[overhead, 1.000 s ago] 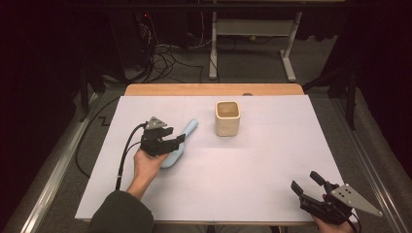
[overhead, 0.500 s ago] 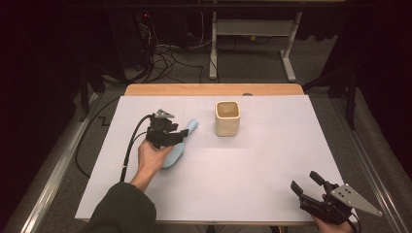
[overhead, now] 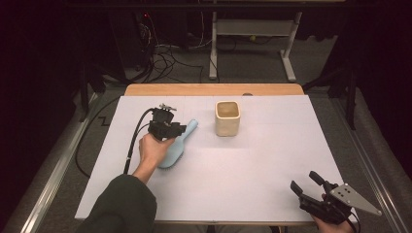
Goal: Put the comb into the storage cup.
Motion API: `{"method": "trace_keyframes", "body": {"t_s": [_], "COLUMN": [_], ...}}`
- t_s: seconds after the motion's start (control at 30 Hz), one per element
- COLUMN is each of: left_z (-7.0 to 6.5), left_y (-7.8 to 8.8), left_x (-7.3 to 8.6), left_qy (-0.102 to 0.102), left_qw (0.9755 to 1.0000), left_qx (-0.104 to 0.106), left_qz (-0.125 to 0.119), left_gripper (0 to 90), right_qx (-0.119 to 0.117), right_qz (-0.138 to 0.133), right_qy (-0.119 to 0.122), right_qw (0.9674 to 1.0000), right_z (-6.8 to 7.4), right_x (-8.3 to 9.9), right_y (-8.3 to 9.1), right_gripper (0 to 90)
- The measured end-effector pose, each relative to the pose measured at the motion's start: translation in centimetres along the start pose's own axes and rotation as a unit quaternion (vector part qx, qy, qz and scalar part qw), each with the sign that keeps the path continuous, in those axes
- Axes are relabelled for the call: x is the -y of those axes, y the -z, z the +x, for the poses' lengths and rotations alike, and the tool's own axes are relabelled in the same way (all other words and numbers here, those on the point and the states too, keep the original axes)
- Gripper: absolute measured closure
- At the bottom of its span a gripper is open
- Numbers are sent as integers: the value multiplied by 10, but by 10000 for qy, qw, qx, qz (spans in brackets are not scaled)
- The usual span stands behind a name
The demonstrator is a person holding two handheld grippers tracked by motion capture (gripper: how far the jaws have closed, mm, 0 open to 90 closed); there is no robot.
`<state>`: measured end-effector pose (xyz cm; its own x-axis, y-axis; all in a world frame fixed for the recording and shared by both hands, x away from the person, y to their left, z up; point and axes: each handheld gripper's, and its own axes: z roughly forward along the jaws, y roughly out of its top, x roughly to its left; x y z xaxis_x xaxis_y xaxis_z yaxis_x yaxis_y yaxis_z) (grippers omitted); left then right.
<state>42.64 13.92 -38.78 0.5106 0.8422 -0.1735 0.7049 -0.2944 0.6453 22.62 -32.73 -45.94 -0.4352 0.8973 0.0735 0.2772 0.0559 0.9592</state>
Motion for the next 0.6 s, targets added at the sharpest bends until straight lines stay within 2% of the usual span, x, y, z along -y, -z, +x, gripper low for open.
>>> {"method": "trace_keyframes", "body": {"t_s": [0.1, 0.23, 0.27, 0.3, 0.33, 0.37, 0.43, 0.47, 0.5, 0.57, 0.6], "left_z": [-1, -4, -4, -3, -3, -1, 1, 3, 3, 7, 7], "left_y": [-5, -15, -15, -21, -21, -28, -31, -37, -37, -45, -45], "left_x": [-13, -22, -22, -26, -26, -29, -30, -32, -32, -34, -34], "left_qy": [-65, -58, -58, -24, -24, 47, 100, 173, 173, 261, 261], "left_qw": [9994, 9981, 9981, 9969, 9969, 9957, 9950, 9935, 9935, 9907, 9907], "left_qx": [-152, -240, -240, -271, -271, -315, -339, -395, -395, -459, -459], "left_qz": [298, 572, 572, 737, 737, 872, 935, 1051, 1051, 1257, 1257], "left_gripper": [717, 777, 793, 810, 823, 840, 862, 871, 878, 889, 891], "right_qx": [-6, -20, -27, -29, -29, -34, -38, -42, -42, -51, -51], "right_qz": [1, 1, 3, 7, 7, 4, 2, 1, 1, 11, 11], "right_qy": [-24, -10, -1, -3, -3, 0, -6, -7, -7, -13, -13], "right_qw": [10000, 10000, 10000, 10000, 10000, 10000, 10000, 10000, 10000, 10000, 10000], "right_z": [0, 0, -1, -1, -1, 0, -1, -1, -1, -1, -1], "right_x": [0, 0, 0, 0, 0, 0, 0, 0, 0, 0, 0], "right_y": [0, 0, 0, 0, 0, 0, 0, 0, 0, 0, 0], "right_gripper": [240, 240, 240, 240, 240, 240, 240, 240, 240, 240, 240]}}
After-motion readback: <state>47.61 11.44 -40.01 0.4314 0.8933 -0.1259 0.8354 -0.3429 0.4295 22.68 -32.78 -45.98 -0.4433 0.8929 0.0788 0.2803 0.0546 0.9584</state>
